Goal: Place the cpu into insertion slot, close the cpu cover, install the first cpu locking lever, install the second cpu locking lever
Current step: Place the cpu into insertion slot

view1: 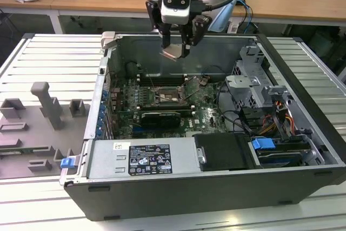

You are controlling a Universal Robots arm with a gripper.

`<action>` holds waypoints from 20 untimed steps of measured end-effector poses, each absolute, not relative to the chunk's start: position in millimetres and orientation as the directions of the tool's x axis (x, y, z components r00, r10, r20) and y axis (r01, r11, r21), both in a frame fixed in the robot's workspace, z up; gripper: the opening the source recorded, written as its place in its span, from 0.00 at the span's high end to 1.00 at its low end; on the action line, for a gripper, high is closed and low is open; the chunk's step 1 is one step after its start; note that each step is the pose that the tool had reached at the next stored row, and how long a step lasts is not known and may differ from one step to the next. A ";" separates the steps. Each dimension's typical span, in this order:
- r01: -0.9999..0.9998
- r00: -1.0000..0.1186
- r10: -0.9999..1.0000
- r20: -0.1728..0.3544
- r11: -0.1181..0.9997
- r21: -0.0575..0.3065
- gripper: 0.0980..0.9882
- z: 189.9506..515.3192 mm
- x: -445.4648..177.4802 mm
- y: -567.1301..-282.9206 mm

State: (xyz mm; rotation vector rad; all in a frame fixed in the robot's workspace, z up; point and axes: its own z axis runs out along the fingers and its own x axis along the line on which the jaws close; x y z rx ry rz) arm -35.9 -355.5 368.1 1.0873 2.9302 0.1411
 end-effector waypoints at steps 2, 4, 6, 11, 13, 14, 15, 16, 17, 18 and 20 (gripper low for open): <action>0.679 -0.733 0.680 0.019 0.729 0.089 0.51 368.0 -35.9 -355.5; 0.700 -0.712 0.701 0.019 0.709 0.089 0.51 367.9 -35.9 -355.5; 0.733 -0.679 0.734 0.019 0.675 0.089 0.51 367.6 -35.9 -355.5; 0.788 -0.613 0.790 0.019 0.609 0.089 0.51 367.2 -35.9 -355.5; 0.817 -0.573 0.819 0.019 0.570 0.089 0.51 366.9 -35.9 -355.5; 0.830 -0.554 0.832 0.019 0.550 0.089 0.51 366.8 -35.9 -355.5; 0.851 -0.521 0.853 0.019 0.518 0.089 0.51 366.5 -35.9 -355.5; 0.869 -0.490 0.872 0.019 0.486 0.089 0.51 366.3 -35.9 -355.5; 0.882 -0.466 0.884 0.019 0.463 0.089 0.51 366.1 -35.9 -355.5; 0.894 -0.442 0.897 0.019 0.438 0.089 0.51 366.0 -35.9 -355.5; 0.919 -0.386 0.922 0.019 0.383 0.089 0.51 365.6 -35.9 -355.5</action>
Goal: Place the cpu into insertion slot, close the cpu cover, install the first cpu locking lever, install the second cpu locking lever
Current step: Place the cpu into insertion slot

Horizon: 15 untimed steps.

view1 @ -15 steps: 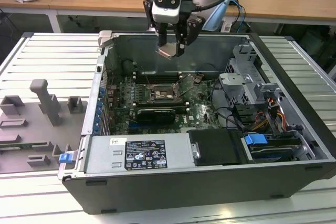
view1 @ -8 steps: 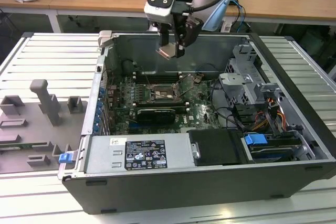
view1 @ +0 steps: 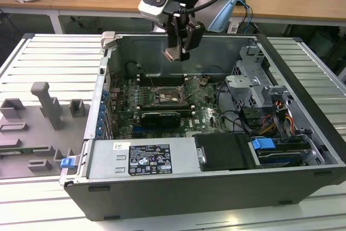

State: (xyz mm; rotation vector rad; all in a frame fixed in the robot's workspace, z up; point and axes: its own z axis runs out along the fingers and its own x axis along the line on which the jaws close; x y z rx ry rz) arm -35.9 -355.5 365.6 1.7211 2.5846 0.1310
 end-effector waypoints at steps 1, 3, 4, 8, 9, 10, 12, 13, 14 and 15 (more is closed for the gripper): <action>0.925 -0.373 0.928 0.019 0.370 0.089 0.51 365.5 -35.9 -355.5; 0.938 -0.338 0.941 0.019 0.335 0.089 0.51 365.4 -35.9 -355.5; 0.943 -0.323 0.946 0.019 0.320 0.089 0.51 365.3 -35.9 -355.5; 0.966 -0.247 0.969 0.019 0.244 0.089 0.51 364.9 -35.9 -355.5; 0.974 -0.213 0.977 0.019 0.210 0.089 0.51 364.5 -35.9 -355.5; 0.978 -0.190 0.982 0.019 0.187 0.089 0.51 364.1 -35.9 -355.5; 0.983 -0.161 0.987 0.019 0.159 0.089 0.51 363.4 -35.9 -355.5; 0.985 -0.151 0.988 0.018 0.148 0.089 0.51 363.0 -35.9 -355.5; 0.986 -0.140 0.990 0.017 0.138 0.088 0.51 362.5 -35.9 -355.5; 0.987 -0.133 0.991 0.017 0.131 0.088 0.51 362.0 -35.9 -355.5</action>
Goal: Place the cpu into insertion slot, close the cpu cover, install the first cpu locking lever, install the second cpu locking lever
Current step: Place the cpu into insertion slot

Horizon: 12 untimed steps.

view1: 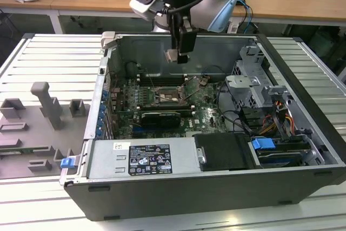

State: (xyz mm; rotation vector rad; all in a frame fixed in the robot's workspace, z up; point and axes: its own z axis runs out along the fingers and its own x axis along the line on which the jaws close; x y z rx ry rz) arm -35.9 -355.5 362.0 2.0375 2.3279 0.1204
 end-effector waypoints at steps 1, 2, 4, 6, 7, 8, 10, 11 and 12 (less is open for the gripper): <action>0.989 -0.124 0.992 0.016 0.122 0.088 0.51 361.4 -35.9 -355.5; 0.989 -0.117 0.993 0.016 0.115 0.088 0.51 360.8 -35.9 -355.4; 0.991 -0.106 0.994 0.014 0.104 0.088 0.51 359.8 -35.9 -355.5; 0.991 -0.097 0.995 0.012 0.096 0.088 0.51 358.7 -36.0 -355.3; 0.992 -0.093 0.996 0.010 0.092 0.088 0.51 358.0 -36.0 -355.0; 0.992 -0.089 0.996 0.008 0.088 0.087 0.51 357.0 -35.9 -354.6; 0.993 -0.085 0.996 0.006 0.084 0.087 0.51 355.5 -35.9 -354.2; 0.993 -0.080 0.997 0.006 0.079 0.087 0.51 354.2 -35.9 -353.7; 0.994 -0.073 0.997 0.006 0.072 0.087 0.51 352.7 -35.9 -353.4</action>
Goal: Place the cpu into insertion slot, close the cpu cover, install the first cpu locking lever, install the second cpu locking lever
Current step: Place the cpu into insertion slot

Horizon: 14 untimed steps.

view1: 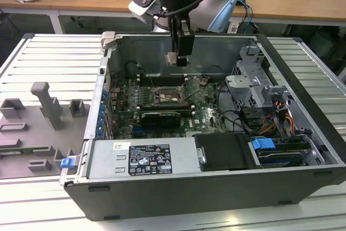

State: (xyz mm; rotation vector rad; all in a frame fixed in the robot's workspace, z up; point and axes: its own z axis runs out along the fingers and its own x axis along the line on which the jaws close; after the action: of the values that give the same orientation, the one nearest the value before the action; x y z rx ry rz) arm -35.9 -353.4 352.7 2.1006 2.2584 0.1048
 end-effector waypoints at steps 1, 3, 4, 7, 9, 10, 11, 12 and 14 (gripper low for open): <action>0.994 -0.060 0.998 0.005 0.059 0.087 0.51 351.0 -35.9 -353.1; 0.995 -0.039 0.999 0.005 0.038 0.087 0.51 347.5 -35.9 -352.7; 0.996 -0.035 0.999 0.004 0.035 0.087 0.51 345.9 -36.0 -352.4; 0.996 -0.028 1.000 0.002 0.028 0.087 0.51 341.5 -36.0 -351.1; 0.996 -0.024 1.000 0.001 0.024 0.087 0.51 336.7 -35.9 -348.8; 0.996 -0.024 1.000 0.001 0.024 0.087 0.51 335.3 -35.9 -348.2; 0.996 -0.024 1.000 0.001 0.024 0.087 0.51 334.2 -35.9 -347.8; 0.996 -0.024 1.000 0.001 0.024 0.087 0.51 331.7 -35.9 -347.2; 0.996 -0.023 1.000 0.000 0.023 0.087 0.51 326.3 -35.9 -346.4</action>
State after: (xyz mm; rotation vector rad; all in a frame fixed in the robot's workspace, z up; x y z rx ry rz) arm -35.9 -346.4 326.3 2.1517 2.2028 0.0965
